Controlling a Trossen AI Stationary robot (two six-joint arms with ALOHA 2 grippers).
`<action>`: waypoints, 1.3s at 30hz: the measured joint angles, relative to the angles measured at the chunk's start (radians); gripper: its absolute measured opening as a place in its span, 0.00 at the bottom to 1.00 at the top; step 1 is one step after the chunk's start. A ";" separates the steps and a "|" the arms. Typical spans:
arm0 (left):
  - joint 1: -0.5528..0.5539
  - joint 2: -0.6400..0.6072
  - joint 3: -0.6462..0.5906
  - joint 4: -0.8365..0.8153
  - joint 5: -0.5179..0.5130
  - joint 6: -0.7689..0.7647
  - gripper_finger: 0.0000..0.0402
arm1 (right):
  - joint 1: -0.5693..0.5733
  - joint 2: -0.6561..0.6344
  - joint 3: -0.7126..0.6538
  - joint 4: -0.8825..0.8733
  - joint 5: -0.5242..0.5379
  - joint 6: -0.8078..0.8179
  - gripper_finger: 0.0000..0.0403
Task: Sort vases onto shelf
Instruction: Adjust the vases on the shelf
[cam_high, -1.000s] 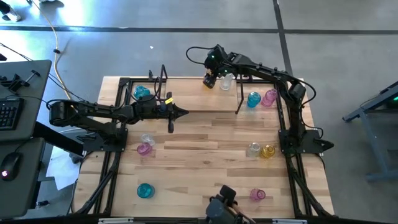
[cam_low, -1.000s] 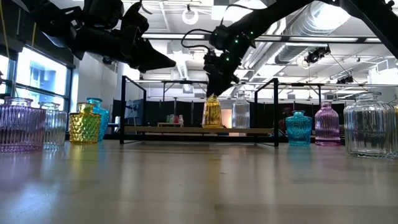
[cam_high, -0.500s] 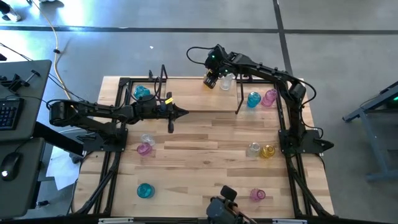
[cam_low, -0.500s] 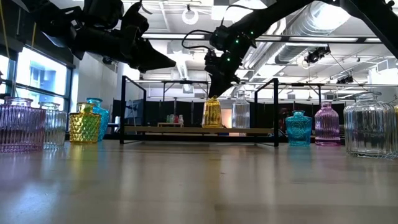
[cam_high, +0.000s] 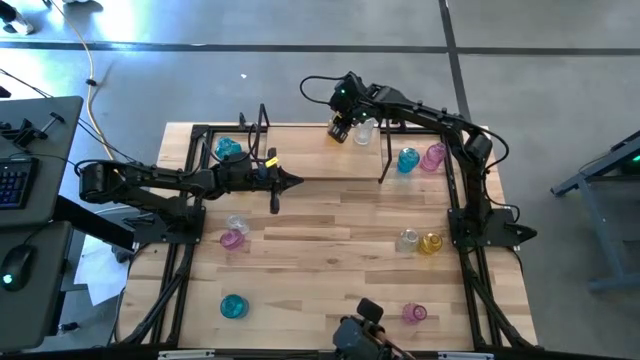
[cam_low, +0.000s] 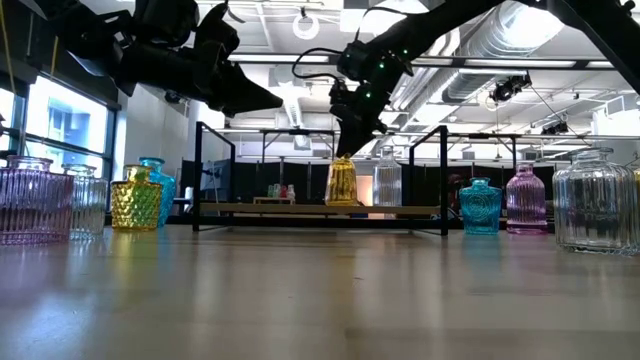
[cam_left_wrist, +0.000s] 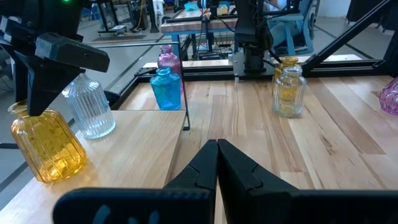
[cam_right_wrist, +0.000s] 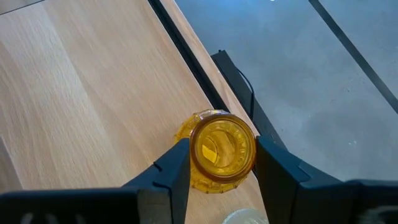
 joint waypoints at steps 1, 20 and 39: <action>0.000 0.000 0.000 0.000 0.000 0.000 0.00 | 0.000 0.000 0.000 0.000 0.000 0.000 0.32; 0.000 0.000 0.000 0.000 0.000 0.000 0.00 | -0.001 0.004 0.031 -0.035 -0.002 0.004 0.32; 0.000 0.000 0.000 0.000 0.000 0.000 0.00 | -0.001 0.003 0.025 -0.030 0.002 0.008 0.32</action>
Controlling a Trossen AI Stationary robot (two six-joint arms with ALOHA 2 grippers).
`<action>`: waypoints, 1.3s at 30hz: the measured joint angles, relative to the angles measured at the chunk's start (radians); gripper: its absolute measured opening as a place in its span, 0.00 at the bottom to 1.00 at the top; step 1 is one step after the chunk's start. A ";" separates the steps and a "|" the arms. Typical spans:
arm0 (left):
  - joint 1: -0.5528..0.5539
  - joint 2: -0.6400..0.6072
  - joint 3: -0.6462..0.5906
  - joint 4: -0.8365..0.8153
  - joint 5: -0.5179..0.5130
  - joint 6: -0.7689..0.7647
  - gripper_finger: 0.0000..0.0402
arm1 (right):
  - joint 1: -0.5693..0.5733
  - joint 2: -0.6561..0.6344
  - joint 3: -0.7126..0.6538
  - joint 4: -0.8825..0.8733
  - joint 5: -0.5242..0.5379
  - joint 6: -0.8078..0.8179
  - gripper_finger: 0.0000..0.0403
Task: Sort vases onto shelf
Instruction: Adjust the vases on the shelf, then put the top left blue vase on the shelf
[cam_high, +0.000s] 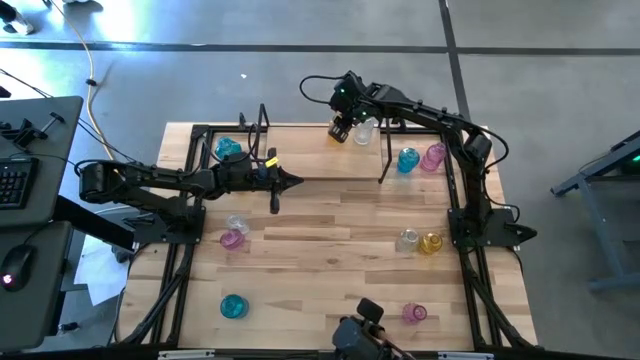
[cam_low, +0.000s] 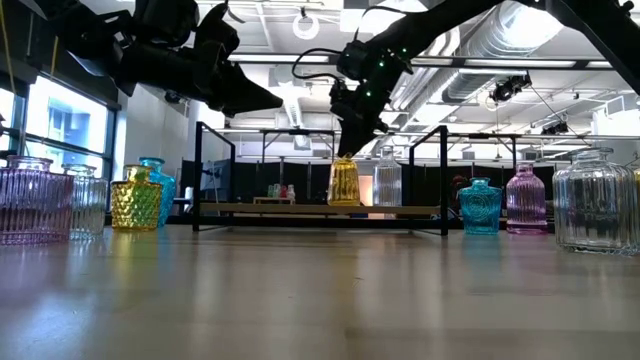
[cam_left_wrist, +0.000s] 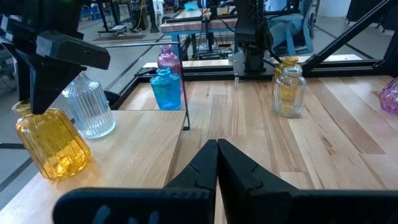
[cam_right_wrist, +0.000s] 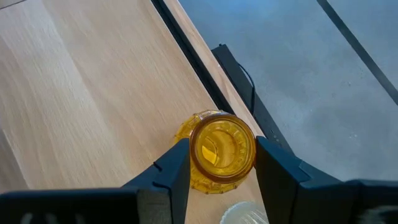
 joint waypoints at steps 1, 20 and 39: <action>0.000 0.000 0.000 0.000 0.000 0.000 0.00 | 0.000 0.000 0.000 0.000 0.000 -0.001 0.32; 0.000 0.000 0.000 0.000 0.000 0.000 0.00 | 0.000 0.000 0.033 -0.009 0.000 -0.008 0.52; 0.000 0.000 0.000 0.001 0.003 0.000 0.00 | 0.141 -0.123 0.103 -0.128 0.115 -0.053 0.27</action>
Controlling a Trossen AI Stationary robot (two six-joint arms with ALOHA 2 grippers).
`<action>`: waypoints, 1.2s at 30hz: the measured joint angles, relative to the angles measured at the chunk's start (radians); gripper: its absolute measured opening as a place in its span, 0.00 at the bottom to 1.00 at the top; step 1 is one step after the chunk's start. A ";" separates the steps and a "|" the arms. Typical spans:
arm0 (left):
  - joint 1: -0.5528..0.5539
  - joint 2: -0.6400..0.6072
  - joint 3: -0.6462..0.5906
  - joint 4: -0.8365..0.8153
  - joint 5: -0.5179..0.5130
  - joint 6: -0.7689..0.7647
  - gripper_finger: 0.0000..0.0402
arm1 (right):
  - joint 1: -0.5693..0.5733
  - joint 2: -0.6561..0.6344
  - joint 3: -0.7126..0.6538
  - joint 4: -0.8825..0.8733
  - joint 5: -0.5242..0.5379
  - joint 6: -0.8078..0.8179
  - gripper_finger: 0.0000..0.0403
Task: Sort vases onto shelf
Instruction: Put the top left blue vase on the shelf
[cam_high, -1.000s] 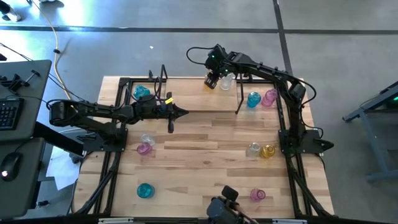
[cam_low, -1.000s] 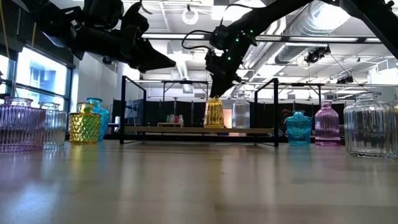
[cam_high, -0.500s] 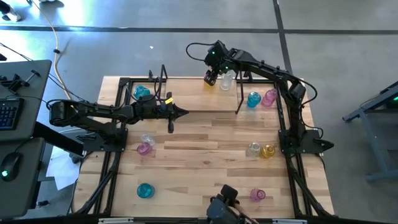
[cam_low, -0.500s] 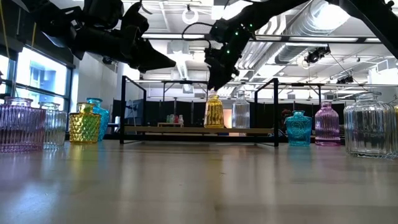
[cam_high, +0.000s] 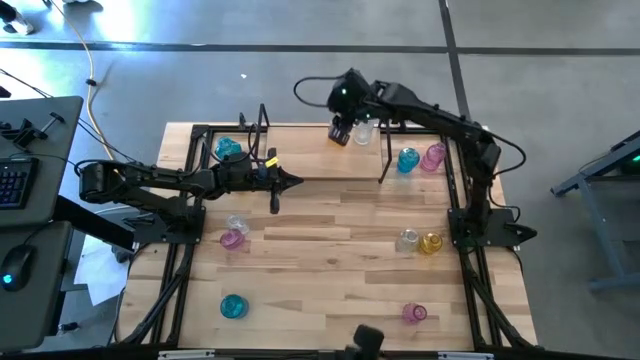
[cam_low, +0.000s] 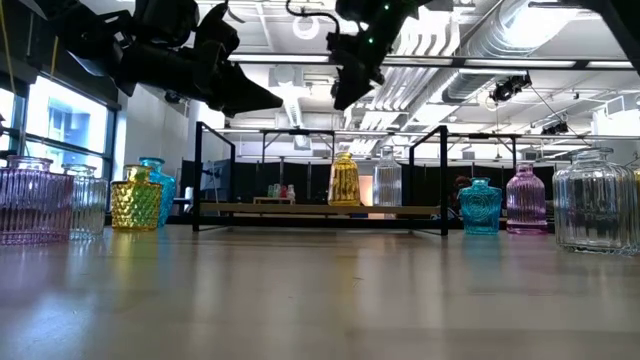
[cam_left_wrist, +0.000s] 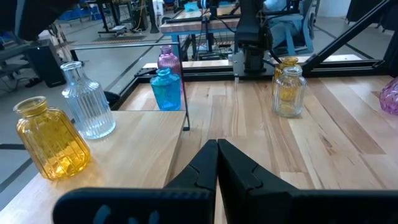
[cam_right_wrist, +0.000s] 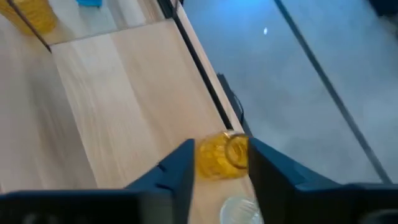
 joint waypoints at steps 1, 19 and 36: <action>0.000 0.000 0.000 0.000 0.003 0.000 0.00 | 0.016 -0.019 -0.041 0.040 0.007 0.002 0.22; -0.016 0.000 0.033 -0.009 0.113 -0.106 0.00 | 0.232 -0.539 -1.033 1.059 0.009 0.096 0.01; -0.098 -0.117 0.569 -0.967 -0.031 -0.027 0.00 | 0.236 -0.759 -1.104 0.948 0.006 0.092 0.00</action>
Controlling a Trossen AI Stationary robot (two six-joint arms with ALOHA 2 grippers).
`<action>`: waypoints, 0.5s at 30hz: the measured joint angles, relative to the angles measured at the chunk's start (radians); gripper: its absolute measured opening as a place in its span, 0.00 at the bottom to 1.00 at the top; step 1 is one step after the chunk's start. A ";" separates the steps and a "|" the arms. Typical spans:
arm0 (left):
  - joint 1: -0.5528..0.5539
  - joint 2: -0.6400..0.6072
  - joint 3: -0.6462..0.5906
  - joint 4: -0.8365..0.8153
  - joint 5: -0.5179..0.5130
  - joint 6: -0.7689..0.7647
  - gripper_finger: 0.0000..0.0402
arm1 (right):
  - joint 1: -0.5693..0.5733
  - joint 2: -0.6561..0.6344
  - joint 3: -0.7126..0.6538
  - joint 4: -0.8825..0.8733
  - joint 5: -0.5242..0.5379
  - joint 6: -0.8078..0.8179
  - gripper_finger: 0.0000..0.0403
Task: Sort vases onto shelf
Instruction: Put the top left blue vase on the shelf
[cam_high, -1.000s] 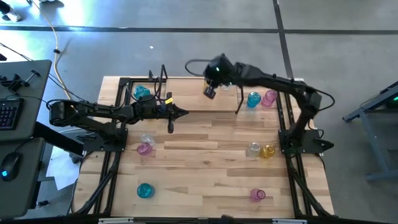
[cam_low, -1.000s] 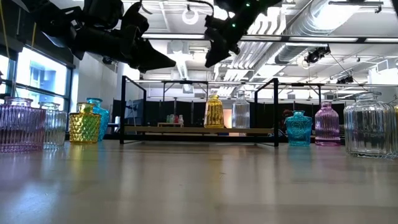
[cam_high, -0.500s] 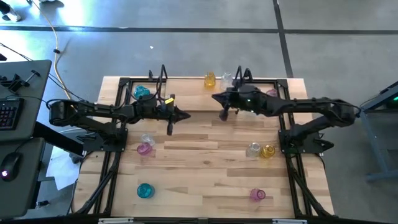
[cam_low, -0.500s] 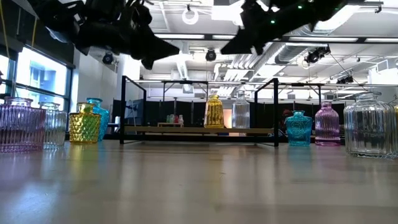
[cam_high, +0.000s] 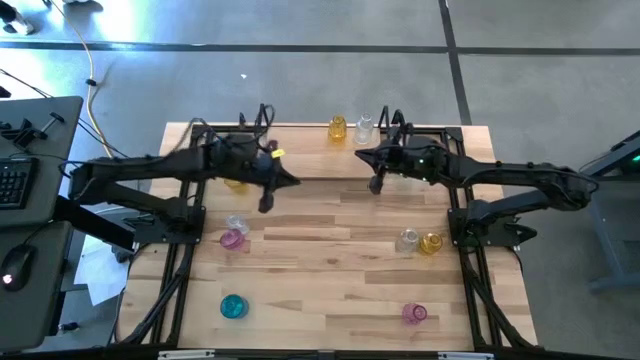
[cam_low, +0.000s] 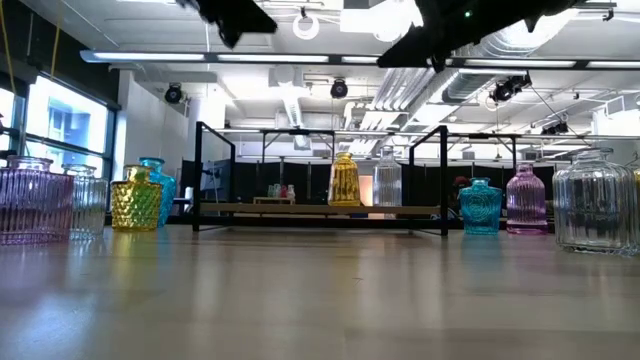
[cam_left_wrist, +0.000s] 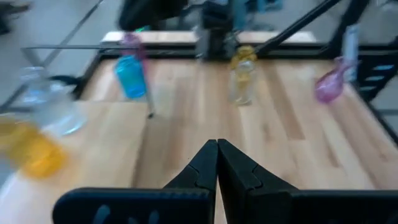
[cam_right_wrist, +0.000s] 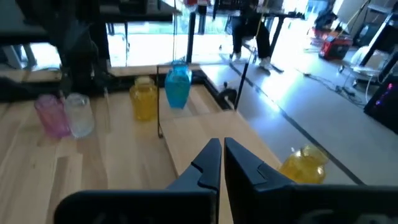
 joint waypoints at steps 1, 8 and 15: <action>-0.004 -0.006 0.045 -0.076 -0.037 0.007 0.00 | 0.000 -0.006 0.000 -0.006 -0.001 -0.003 0.00; -0.006 -0.007 0.332 -0.630 -0.286 -0.065 0.00 | 0.027 -0.001 0.000 -0.034 -0.010 -0.019 0.00; 0.014 -0.009 0.447 -0.987 -0.433 -0.136 0.00 | 0.076 0.003 0.000 -0.037 -0.012 -0.051 0.00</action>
